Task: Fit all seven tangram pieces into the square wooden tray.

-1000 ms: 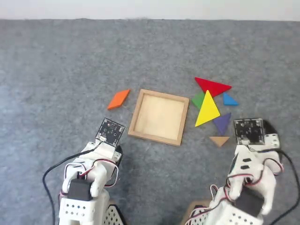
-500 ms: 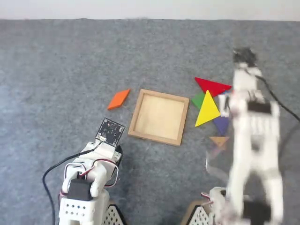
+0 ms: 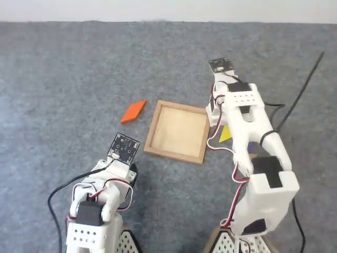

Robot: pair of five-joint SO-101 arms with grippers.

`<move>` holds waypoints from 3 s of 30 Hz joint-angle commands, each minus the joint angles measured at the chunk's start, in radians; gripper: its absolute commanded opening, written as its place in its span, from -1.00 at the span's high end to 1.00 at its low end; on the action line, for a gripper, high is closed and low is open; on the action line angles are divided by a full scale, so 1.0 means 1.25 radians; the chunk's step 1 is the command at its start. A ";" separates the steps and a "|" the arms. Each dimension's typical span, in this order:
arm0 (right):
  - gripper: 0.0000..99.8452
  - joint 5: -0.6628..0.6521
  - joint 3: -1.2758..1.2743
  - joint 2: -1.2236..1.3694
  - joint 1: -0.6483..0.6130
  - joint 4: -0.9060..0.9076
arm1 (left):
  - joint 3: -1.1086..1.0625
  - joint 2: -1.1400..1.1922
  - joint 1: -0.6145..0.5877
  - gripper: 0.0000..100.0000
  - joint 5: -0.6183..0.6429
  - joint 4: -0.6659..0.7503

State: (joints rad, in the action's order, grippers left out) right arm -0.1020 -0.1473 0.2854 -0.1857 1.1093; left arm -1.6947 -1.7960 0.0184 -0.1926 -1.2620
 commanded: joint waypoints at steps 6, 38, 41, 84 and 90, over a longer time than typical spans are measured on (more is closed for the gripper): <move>0.48 0.020 -0.036 -0.004 0.063 -0.075 | 0.009 -0.017 -0.001 0.75 0.006 -0.002; 0.95 0.026 0.054 0.128 0.078 0.115 | 0.009 -0.017 -0.001 0.75 0.006 -0.002; 0.95 0.026 0.052 0.094 0.078 0.114 | 0.009 -0.017 -0.001 0.75 0.006 -0.002; 0.32 -0.443 -0.449 -0.423 -0.080 0.075 | 0.009 -0.017 -0.001 0.75 0.006 -0.002; 0.32 -0.514 -0.446 -0.310 -0.061 0.006 | 0.009 -0.017 -0.001 0.75 0.006 -0.002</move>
State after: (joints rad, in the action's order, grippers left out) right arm -0.6928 -0.7181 -0.1642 -0.2716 1.1784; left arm -1.6947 -1.7960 0.0184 -0.1926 -1.2620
